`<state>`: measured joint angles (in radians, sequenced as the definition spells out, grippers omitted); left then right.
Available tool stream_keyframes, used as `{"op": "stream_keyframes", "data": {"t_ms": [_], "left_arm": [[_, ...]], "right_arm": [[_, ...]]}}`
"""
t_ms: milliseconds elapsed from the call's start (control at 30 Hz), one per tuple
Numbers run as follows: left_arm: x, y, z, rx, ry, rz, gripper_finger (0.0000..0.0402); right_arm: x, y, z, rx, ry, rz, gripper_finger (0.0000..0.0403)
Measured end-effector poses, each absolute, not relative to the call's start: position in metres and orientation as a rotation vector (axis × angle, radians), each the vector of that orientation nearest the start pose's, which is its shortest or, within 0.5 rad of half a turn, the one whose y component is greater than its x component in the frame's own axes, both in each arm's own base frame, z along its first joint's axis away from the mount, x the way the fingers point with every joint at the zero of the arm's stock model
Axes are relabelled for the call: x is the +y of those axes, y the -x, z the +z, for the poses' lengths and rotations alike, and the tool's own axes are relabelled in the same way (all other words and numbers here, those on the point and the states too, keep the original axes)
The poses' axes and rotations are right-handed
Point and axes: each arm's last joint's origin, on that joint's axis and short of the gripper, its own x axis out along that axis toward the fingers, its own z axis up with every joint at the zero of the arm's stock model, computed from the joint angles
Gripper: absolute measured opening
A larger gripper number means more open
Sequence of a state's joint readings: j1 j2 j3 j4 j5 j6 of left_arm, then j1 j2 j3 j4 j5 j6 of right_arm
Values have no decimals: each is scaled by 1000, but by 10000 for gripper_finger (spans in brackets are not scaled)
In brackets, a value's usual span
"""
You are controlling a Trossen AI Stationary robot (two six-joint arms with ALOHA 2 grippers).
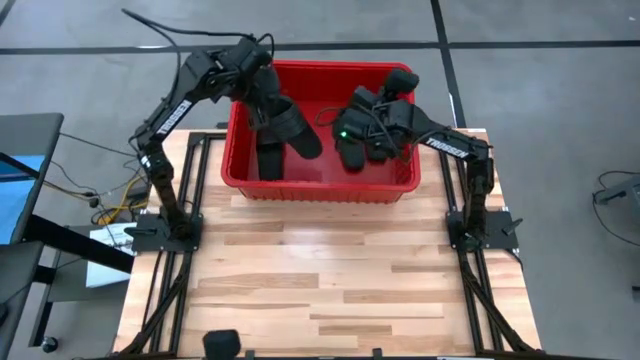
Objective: Pick and place slides into bin
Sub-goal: Put the black slide into the red container
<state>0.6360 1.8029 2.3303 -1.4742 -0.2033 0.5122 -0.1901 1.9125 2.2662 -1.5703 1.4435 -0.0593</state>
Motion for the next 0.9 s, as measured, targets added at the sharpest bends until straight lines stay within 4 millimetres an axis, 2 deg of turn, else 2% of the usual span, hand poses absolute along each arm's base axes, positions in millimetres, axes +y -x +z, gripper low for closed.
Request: {"op": "stream_keyframes", "data": {"t_ms": [133,333,700,900], "left_arm": [[203,-255,455,1129,-263,475,2],[218,-255,440,1186,-210,410,2],[242,-277,402,1312,-227,292,2],[248,-287,391,1336,-277,238,0]], "right_arm": [[-99,-325,431,1131,810,-1405,260],[-101,-321,434,1163,832,-1395,260],[-100,-321,434,1169,839,-1387,260],[-100,-321,434,1171,839,-1387,260]]}}
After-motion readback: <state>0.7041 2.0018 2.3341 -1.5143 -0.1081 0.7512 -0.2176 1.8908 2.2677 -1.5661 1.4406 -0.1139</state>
